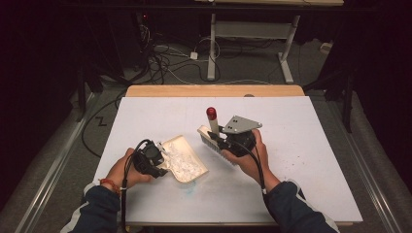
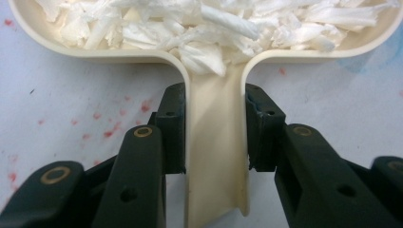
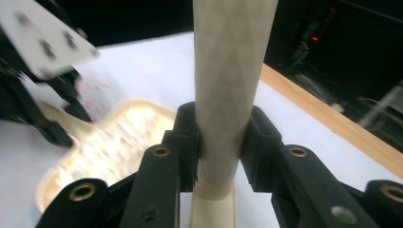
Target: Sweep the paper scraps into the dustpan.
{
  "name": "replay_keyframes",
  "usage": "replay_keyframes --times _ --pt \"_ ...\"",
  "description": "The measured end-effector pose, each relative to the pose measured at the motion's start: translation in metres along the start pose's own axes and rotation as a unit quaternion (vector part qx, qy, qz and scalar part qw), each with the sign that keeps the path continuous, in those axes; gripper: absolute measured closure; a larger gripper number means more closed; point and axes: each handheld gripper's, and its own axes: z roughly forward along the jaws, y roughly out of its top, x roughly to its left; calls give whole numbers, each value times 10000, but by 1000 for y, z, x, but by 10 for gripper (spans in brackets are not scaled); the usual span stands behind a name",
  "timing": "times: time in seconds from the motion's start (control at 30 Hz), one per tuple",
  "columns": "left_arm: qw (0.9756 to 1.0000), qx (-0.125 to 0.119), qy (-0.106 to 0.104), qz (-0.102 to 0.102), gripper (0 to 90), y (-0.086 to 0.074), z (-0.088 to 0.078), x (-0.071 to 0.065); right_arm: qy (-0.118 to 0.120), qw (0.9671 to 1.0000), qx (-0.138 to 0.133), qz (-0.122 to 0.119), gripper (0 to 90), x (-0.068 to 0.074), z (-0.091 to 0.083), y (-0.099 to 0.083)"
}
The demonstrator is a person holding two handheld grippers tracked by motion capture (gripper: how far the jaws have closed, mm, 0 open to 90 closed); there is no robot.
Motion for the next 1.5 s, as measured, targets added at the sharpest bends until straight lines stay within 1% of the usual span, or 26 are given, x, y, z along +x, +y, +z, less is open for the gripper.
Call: replay_keyframes --times 0.07,0.1,0.17,0.23,0.27,0.3,0.33,0.43,0.5,0.53,0.57,0.6,0.63,0.67,0.7,0.73,0.83,0.87,0.9,1.07,1.13,1.23,1.3,1.33,1.4,1.5 --pt "10000 38 10 -33 632 -2 -3 1 -10 10000 -4 29 713 -1 2 -1" --pt "10000 60 10 -54 632 -4 -4 0 -75 9999 -36 117 713 -4 5 -2" --pt "9999 98 17 -43 632 -6 -7 0 -105 9998 -28 151 713 -5 7 -3" --pt "10000 79 1 -55 632 -7 -8 0 -111 9997 -45 198 713 -6 11 -3" --pt "9999 81 -2 -64 631 -8 -7 0 -75 9997 -33 216 713 -5 13 -4" --pt "9999 96 -7 -63 632 -8 -7 0 27 9998 -4 190 714 -1 19 -4" --pt "9999 110 2 -70 632 -8 -6 0 27 9998 -4 190 714 -1 19 -4" --pt "9998 165 21 -62 632 -10 -8 0 236 9996 11 176 713 10 25 -5" --pt "9999 157 24 -60 632 -11 -10 -1 304 9995 14 74 712 18 26 -4" --pt "9999 148 30 -69 632 -12 -11 -1 474 9989 -8 60 711 25 25 -4" --pt "9999 150 34 -67 632 -13 -11 -1 474 9989 -8 60 711 25 25 -4" --pt "9998 170 37 -67 632 -13 -10 -1 617 9981 -22 25 711 33 24 -3" --pt "9998 174 46 -73 632 -14 -10 -1 617 9981 -22 25 711 33 24 -3" --pt "9998 189 30 -69 632 -14 -9 -1 819 9966 -70 11 712 39 22 -1" --pt "9998 188 39 -82 632 -14 -8 -2 819 9966 -70 11 712 39 22 -1" --pt "9998 188 42 -87 632 -14 -8 -2 922 9957 -93 29 713 42 21 0" --pt "9998 171 33 -88 632 -14 -9 -1 1104 9938 -147 -50 713 51 16 3" --pt "9998 167 28 -92 632 -14 -9 -1 1125 9935 -167 -94 713 53 14 5" --pt "9998 168 23 -92 632 -15 -9 -1 1222 9922 -220 -95 713 54 9 8" --pt "9998 171 18 -100 632 -15 -8 -1 1116 9932 -312 -146 713 51 -2 13" --pt "9998 158 -3 -117 632 -15 -8 0 1108 9932 -356 -78 713 47 -7 14" --pt "9998 146 -12 -136 632 -15 -7 0 985 9942 -426 -6 713 40 -15 14" --pt "9998 124 -13 -163 632 -16 -7 0 948 9941 -510 131 713 32 -23 12" --pt "9998 100 -19 -176 632 -17 -7 0 948 9941 -510 131 713 32 -23 12" --pt "9997 88 -24 -208 632 -19 -8 0 952 9939 -514 193 713 26 -28 11" --pt "9996 44 12 -295 631 -22 -8 1 942 9939 -528 202 713 20 -38 9"
